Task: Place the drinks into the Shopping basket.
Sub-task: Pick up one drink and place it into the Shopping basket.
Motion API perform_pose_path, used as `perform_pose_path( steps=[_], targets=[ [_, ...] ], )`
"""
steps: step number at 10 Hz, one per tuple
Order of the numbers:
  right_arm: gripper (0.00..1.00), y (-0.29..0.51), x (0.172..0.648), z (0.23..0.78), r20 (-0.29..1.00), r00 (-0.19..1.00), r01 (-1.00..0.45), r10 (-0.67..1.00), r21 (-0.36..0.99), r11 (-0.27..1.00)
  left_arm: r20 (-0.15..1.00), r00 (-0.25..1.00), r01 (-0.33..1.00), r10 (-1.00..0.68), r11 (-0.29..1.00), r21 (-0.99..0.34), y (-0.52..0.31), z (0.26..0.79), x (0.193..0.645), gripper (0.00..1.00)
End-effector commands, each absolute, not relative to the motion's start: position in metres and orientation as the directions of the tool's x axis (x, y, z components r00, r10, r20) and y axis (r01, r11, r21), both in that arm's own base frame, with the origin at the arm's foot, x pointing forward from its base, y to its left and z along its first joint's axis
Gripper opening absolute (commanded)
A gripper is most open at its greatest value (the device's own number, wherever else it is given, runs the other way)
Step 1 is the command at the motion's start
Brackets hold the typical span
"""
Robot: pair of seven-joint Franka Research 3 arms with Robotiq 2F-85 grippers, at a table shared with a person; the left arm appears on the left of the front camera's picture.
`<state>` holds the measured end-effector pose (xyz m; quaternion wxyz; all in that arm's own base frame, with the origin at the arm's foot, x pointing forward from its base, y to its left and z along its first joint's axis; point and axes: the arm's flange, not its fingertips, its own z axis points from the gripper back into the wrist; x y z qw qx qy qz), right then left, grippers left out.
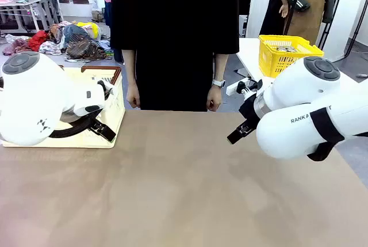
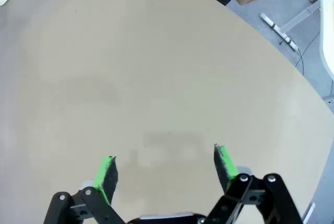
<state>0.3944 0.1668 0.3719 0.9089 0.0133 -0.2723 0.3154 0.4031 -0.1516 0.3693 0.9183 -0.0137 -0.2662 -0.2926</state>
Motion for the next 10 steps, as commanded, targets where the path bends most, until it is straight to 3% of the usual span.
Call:
perform_pose_path(
  steps=[1,10],
  targets=[
    [1.00,0.1668,0.3945,0.3719,0.504,0.653,-0.581,0.566,-0.148,0.801,0.499,0.686,0.544,-0.530,0.829,0.131,-0.1518,0.3703,0.4035,1.00],
    [1.00,0.1668,0.3945,0.3719,0.504,0.653,-0.581,0.566,-0.148,0.801,0.499,0.686,0.544,-0.530,0.829,0.131,-0.1518,0.3703,0.4035,1.00]
  ],
)
